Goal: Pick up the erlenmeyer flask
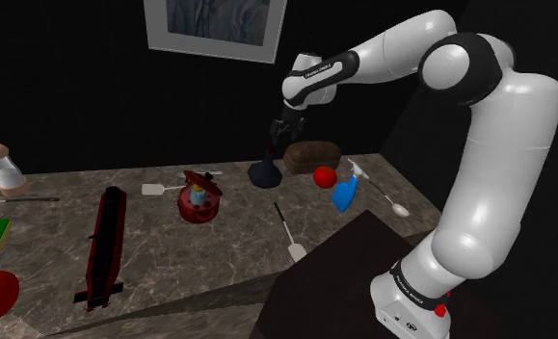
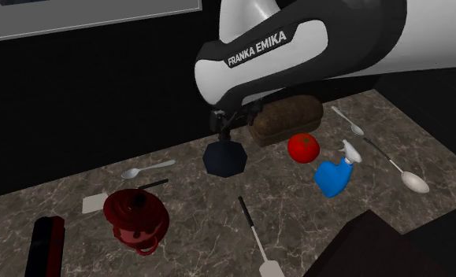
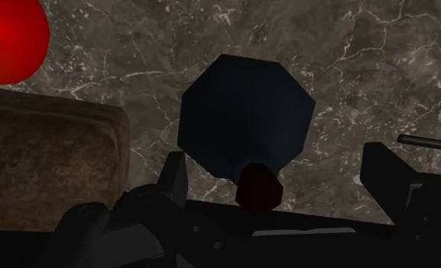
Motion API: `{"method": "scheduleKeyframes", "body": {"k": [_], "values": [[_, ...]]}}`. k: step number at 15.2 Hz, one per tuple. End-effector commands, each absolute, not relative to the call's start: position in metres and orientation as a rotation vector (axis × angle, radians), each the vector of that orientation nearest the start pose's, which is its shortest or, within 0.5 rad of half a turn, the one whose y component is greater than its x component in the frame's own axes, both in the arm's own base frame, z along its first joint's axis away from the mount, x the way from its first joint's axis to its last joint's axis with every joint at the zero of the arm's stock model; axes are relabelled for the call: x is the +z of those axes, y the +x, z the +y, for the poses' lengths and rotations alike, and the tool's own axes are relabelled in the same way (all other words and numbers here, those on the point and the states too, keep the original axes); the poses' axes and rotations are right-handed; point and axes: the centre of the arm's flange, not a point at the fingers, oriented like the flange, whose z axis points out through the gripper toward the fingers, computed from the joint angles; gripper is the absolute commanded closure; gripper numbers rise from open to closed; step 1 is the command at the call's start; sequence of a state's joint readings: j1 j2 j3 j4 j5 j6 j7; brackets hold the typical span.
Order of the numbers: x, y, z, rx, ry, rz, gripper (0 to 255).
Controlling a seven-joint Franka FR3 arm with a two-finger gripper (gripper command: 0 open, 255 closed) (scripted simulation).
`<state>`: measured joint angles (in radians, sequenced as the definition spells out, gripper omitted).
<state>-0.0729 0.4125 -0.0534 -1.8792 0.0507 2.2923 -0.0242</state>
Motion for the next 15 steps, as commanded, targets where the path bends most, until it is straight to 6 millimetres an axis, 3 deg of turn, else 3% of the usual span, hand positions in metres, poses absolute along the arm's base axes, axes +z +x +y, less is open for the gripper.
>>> {"method": "scheduleKeyframes", "body": {"k": [1, 5, 13, 15], "values": [[0.271, 0.651, -0.08, -0.002, -3.109, 0.207, 0], [0.234, 0.689, -0.088, 0.006, -3.092, 0.212, 0], [0.192, 0.691, -0.088, 0.006, -3.09, 0.213, 0], [0.192, 0.691, -0.088, 0.006, -3.09, 0.213, 0]]}}
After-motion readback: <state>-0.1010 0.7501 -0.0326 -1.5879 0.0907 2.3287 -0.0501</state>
